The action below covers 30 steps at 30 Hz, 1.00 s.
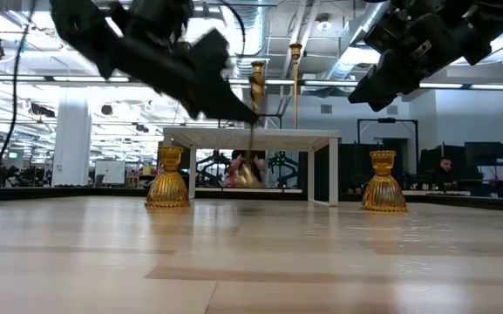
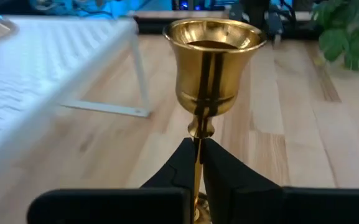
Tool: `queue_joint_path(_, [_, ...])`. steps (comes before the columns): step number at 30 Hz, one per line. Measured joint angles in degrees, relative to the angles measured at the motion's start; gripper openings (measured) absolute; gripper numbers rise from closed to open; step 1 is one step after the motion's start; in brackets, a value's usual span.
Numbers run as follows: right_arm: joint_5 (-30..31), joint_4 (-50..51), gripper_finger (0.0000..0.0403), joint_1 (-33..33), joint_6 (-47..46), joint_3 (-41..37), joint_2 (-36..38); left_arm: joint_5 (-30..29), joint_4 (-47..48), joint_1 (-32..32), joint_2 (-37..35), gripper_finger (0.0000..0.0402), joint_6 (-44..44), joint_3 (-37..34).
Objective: Pick & Place candle stick holders
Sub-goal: Put the small gold candle holder on the shelf
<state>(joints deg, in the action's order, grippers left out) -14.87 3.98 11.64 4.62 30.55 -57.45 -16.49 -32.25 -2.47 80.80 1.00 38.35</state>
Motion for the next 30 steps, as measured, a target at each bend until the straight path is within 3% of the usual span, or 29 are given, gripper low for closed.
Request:
queue_joint_path(8, [0.00, 0.86, 0.0007, 0.00, -0.17, 0.00, 0.00, -2.46, 10.25, -2.57, -18.17, 0.0012, 4.25, 0.01])
queue_joint_path(16, [0.00, 0.76, 0.0007, 0.00, -0.16, 0.00, 0.00, -17.77, 15.58, 0.03, -31.36, 0.0012, 12.86, 0.02])
queue_joint_path(21, [0.00, 0.20, 0.0007, 0.00, -0.15, 0.00, 0.00, -16.59, 15.28, 7.39, -33.20, 0.0012, 13.80, 0.88])
queue_joint_path(30, [0.00, -0.49, 0.0007, 0.13, 0.44, 0.00, 0.00, -1.21, 15.10, 24.22, -25.25, 0.0012, 10.36, 5.48])
